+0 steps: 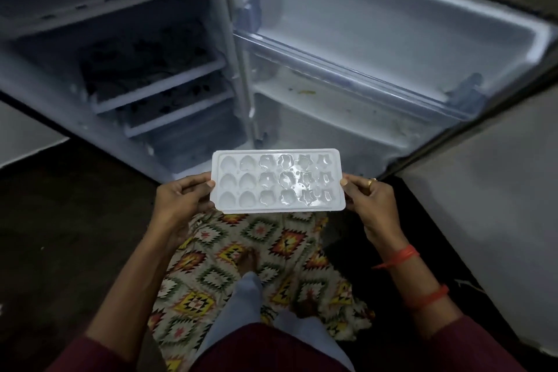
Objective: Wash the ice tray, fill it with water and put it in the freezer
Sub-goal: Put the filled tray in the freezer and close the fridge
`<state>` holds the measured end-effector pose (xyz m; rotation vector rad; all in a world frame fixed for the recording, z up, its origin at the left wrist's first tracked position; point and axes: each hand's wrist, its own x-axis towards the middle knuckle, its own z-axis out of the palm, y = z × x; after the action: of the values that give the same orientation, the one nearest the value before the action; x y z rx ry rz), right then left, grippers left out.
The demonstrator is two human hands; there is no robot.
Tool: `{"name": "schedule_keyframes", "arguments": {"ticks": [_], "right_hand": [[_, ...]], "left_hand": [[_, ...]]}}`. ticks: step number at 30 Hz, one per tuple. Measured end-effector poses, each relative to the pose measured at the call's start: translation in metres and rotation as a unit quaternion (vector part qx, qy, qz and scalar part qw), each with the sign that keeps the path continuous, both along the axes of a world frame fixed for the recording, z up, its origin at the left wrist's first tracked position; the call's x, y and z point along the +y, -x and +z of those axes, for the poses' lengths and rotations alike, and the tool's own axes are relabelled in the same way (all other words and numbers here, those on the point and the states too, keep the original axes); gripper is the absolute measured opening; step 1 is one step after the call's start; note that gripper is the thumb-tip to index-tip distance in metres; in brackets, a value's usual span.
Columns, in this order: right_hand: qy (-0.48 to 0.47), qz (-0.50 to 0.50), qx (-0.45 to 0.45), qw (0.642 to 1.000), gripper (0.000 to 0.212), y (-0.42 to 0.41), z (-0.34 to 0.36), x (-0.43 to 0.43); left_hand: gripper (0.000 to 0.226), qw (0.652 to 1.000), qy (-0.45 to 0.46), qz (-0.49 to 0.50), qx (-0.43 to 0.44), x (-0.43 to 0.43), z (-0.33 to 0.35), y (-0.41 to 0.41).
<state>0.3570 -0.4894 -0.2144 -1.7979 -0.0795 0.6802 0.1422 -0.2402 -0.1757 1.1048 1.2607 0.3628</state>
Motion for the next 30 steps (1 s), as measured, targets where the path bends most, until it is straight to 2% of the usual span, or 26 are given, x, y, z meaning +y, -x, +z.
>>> {"name": "schedule_keyframes", "arguments": {"ticks": [6, 9, 11, 23, 27, 30], "right_hand": [[-0.007, 0.062, -0.018, 0.998, 0.052, -0.01, 0.009, 0.094], [-0.019, 0.088, -0.012, 0.996, 0.028, -0.016, 0.016, 0.137], [-0.026, 0.106, -0.01, 0.994, 0.022, -0.018, 0.021, 0.165], [-0.057, 0.134, -0.033, 0.989, 0.022, -0.012, 0.045, 0.297], [-0.077, 0.131, -0.033, 0.988, 0.012, -0.011, 0.05, 0.327], [-0.095, 0.125, -0.024, 0.987, 0.013, -0.011, 0.055, 0.354]], "left_hand": [[0.014, 0.998, -0.012, 0.059, -0.003, 0.064, 0.007, 0.018], [0.014, 0.996, -0.018, 0.085, -0.001, 0.094, 0.01, 0.024], [0.013, 0.995, -0.028, 0.095, -0.008, 0.114, 0.012, 0.027], [0.008, 0.987, -0.077, 0.143, -0.005, 0.214, 0.032, 0.047], [0.006, 0.985, -0.084, 0.153, -0.011, 0.238, 0.041, 0.046], [0.004, 0.982, -0.09, 0.164, -0.013, 0.261, 0.047, 0.043]]}}
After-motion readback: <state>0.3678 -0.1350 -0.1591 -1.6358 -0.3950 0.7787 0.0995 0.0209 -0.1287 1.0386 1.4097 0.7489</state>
